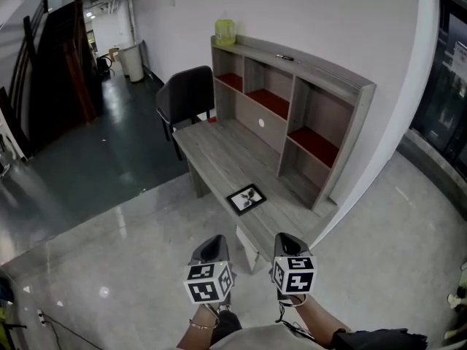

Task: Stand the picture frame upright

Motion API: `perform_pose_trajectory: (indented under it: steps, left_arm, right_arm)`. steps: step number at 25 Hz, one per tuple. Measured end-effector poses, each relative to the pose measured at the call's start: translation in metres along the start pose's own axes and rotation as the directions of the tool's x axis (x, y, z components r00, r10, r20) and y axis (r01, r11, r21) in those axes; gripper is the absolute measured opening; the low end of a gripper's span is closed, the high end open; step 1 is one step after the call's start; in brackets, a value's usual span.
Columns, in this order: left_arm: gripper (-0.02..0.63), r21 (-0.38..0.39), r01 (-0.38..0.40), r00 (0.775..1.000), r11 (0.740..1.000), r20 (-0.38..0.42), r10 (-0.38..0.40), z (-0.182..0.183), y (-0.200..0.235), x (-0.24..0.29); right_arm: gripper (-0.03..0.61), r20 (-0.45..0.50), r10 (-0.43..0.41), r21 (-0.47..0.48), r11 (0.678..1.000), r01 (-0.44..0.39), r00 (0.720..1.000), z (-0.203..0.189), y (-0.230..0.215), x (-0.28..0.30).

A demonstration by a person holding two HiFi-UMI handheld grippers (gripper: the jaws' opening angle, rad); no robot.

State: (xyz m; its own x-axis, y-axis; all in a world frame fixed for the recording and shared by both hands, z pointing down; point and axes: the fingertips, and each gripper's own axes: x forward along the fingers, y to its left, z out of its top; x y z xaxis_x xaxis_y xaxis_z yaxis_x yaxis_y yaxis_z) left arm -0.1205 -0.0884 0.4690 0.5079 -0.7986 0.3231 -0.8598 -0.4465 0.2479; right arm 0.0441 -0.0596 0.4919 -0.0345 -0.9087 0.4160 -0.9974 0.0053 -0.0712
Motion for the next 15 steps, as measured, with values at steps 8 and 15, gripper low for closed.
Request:
perform_pose_trajectory:
  steps: [8, 15]
  left_arm:
    - [0.011, 0.013, 0.019, 0.999, 1.0, -0.03, -0.019, 0.018, 0.036, 0.039]
    - [0.011, 0.042, 0.062, 0.997, 0.997, -0.044, -0.06, 0.043, 0.056, 0.077]
  right_arm:
    - [0.032, -0.009, -0.027, 0.026, 0.999, 0.027, 1.0, 0.016, 0.01, 0.047]
    - [0.032, -0.004, -0.076, 0.059, 0.995, 0.076, 0.997, 0.036, 0.009, 0.081]
